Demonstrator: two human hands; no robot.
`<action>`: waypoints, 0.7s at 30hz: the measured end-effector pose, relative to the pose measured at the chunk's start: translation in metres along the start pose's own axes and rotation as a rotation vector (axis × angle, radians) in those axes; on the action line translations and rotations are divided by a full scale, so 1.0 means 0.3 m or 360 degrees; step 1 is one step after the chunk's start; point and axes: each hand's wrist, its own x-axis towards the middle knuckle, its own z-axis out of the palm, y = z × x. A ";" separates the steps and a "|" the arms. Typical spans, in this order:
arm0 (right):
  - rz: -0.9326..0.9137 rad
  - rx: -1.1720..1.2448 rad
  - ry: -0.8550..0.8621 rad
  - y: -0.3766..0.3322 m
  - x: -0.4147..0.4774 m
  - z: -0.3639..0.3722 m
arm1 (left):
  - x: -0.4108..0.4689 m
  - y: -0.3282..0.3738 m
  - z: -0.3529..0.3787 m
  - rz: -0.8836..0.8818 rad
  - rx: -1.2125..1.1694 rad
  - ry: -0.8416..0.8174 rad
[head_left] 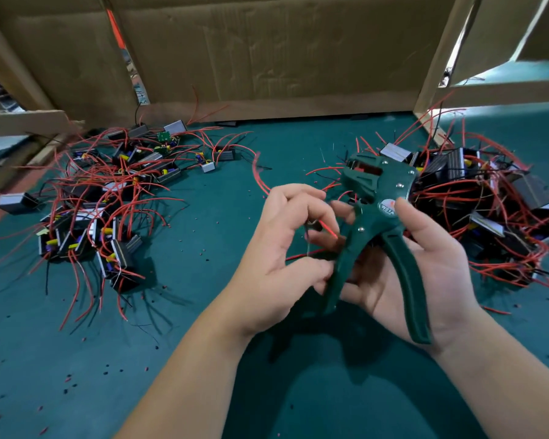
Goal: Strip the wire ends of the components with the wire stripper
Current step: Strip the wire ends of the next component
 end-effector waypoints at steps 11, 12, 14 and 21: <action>-0.0456 -0.0221 0.0040 0.009 0.000 -0.015 | 0.019 -0.001 -0.071 -0.0130 0.0248 0.0384; -0.0610 -0.0251 0.0128 0.007 0.002 -0.018 | 0.019 -0.004 -0.090 -0.0141 0.0497 0.0528; -0.0855 -0.0337 0.0287 -0.003 0.005 -0.025 | 0.017 -0.020 -0.132 -0.0224 0.1125 0.0830; -0.0715 -0.0428 0.0303 0.016 -0.002 -0.029 | -0.016 -0.083 -0.241 -0.1533 0.1814 0.0897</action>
